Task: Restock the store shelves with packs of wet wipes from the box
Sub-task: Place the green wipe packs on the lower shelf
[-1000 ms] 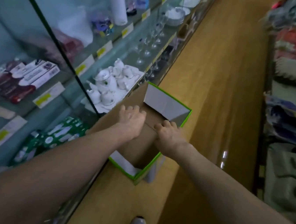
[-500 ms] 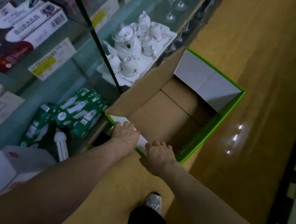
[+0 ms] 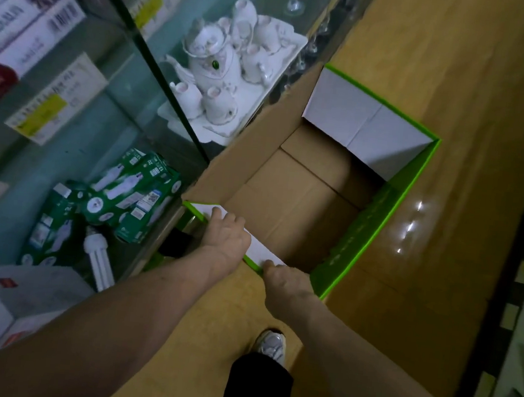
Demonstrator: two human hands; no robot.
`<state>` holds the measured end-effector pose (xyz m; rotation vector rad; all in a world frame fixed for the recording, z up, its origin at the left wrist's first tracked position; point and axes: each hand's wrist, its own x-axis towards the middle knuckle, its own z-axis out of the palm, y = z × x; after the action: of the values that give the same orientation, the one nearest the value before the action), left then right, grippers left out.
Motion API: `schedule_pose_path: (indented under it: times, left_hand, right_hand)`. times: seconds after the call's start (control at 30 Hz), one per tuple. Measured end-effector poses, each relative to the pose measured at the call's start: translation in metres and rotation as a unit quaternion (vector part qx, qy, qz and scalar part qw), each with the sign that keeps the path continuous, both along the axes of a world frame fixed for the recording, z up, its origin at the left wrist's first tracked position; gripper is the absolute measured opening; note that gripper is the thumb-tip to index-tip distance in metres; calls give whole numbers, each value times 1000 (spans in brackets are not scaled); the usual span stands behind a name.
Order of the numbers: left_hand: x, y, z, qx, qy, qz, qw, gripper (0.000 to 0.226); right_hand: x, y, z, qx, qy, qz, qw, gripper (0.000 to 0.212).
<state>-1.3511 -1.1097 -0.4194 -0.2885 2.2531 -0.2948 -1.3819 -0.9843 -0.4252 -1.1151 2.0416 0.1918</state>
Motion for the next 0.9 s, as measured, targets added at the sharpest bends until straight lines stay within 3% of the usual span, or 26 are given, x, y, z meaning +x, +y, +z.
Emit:
schedule_pose_path:
  times: [0.17, 0.33, 0.57, 0.9]
  left_hand:
    - [-42, 21, 39, 38, 44, -18, 998, 30]
    - [-113, 42, 94, 65, 126, -7, 990, 27]
    - [-227, 89, 161, 67, 177, -54, 980, 42]
    - [-434, 188, 234, 66, 257, -92, 960, 37]
  right_hand:
    - [-47, 25, 41, 23, 26, -52, 998, 36]
    - [-129, 54, 90, -15, 53, -133, 990, 34]
    - [-246, 109, 147, -47, 112, -158, 980, 38]
    - [-449, 213, 228, -81, 189, -189, 960, 41]
